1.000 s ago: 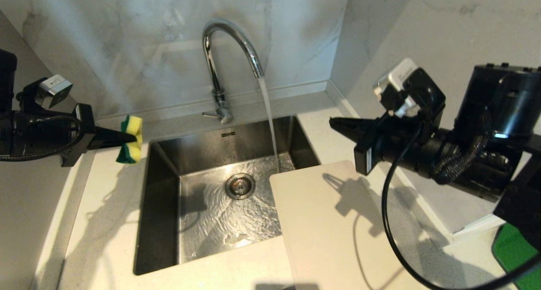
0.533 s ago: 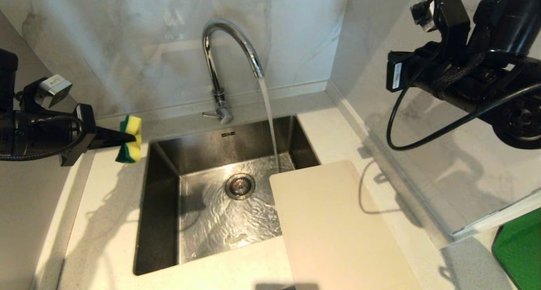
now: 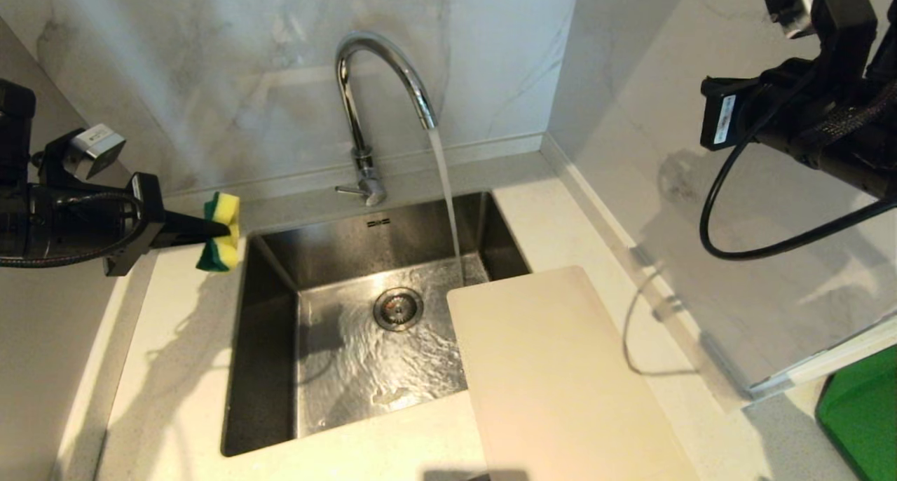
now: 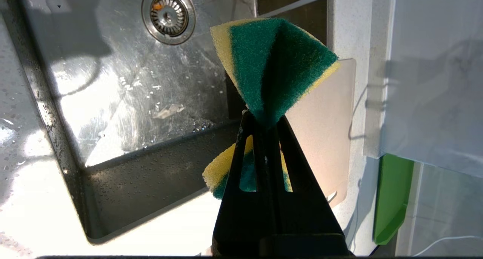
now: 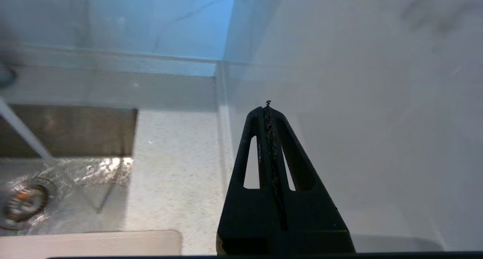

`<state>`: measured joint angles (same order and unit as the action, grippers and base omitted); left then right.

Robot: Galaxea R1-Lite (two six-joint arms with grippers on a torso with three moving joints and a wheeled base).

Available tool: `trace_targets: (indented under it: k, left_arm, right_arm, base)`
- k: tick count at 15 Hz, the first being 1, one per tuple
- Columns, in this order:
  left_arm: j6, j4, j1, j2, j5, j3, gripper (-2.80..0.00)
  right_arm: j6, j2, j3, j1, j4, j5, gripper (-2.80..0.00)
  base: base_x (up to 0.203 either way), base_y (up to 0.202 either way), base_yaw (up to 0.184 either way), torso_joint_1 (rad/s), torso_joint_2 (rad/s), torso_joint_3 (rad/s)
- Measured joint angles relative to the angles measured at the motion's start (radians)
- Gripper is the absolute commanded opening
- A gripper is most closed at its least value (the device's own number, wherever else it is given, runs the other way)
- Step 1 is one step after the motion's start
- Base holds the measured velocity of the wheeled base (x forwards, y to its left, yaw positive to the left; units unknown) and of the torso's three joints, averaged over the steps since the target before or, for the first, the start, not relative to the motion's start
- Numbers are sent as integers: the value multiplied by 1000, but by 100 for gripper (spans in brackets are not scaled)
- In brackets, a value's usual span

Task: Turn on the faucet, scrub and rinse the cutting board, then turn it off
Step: Put down the cleaning cloth

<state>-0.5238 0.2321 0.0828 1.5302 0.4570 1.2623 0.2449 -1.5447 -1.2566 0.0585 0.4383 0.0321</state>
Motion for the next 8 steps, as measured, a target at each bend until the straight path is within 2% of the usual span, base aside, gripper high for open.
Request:
trace_targets:
  k: [4,8]
  left_arm:
    - [-1,0,0,-3,-9,-2,-280]
    - [-3,3,6,-9,-9,-4,-280]
  right_arm:
    - [-20,107,70,0,0,1,-280]
    - [-44,263,208,19,0,4,-280]
  base:
    - [0,0,0,0,0,0]
    - [0,0,0,0,0,0]
